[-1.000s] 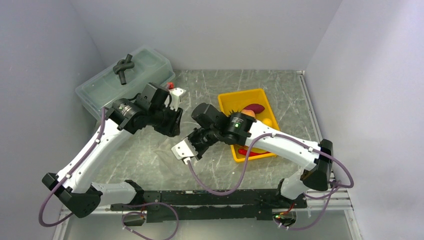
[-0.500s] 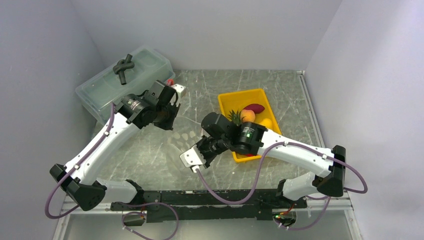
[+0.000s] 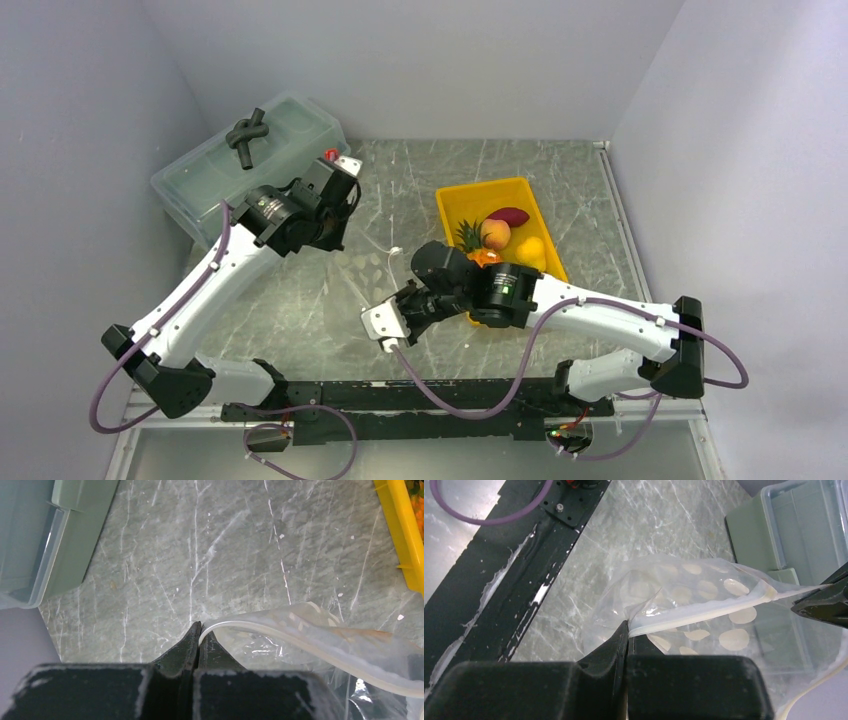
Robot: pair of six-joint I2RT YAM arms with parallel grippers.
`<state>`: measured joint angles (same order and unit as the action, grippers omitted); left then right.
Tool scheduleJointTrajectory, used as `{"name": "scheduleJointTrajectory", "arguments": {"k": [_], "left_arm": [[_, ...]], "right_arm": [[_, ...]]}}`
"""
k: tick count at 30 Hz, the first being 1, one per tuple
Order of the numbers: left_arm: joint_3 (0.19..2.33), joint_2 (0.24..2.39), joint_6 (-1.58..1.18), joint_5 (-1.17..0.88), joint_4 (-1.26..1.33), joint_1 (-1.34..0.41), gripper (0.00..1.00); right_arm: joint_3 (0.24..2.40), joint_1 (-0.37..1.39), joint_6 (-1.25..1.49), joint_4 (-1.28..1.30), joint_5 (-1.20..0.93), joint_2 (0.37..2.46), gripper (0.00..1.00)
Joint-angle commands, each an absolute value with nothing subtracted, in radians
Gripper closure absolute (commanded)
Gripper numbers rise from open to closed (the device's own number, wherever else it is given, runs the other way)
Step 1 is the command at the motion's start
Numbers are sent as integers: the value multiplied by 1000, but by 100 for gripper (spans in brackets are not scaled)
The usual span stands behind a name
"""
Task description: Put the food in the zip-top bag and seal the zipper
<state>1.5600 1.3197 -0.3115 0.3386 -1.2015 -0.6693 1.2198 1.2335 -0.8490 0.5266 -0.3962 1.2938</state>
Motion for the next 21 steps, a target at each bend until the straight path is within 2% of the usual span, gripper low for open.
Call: {"name": "scheduleJointTrajectory", "arguments": {"k": [1,4,8,13,21], "left_arm": [[1603,1286,-296,524,-1133,-648,100],[1591,1277,-287,490,-1109,-649,100],[1583,1277,-282,494,-1115,-648,100],[1539,1258,-278,505,-1095,-648,100],[1488,1237,-271,559,-1059,-648,100]], "right_arm": [[1170,1284,-725,520,-475,1269,100],[1173,1284,-675,471,-413,1294,98],[1196,1284,-632,433,-304,1305,80],[1151,1277,-622,309,-170,1245,65],[1170,1261,-593,235,-8,1198,55]]}}
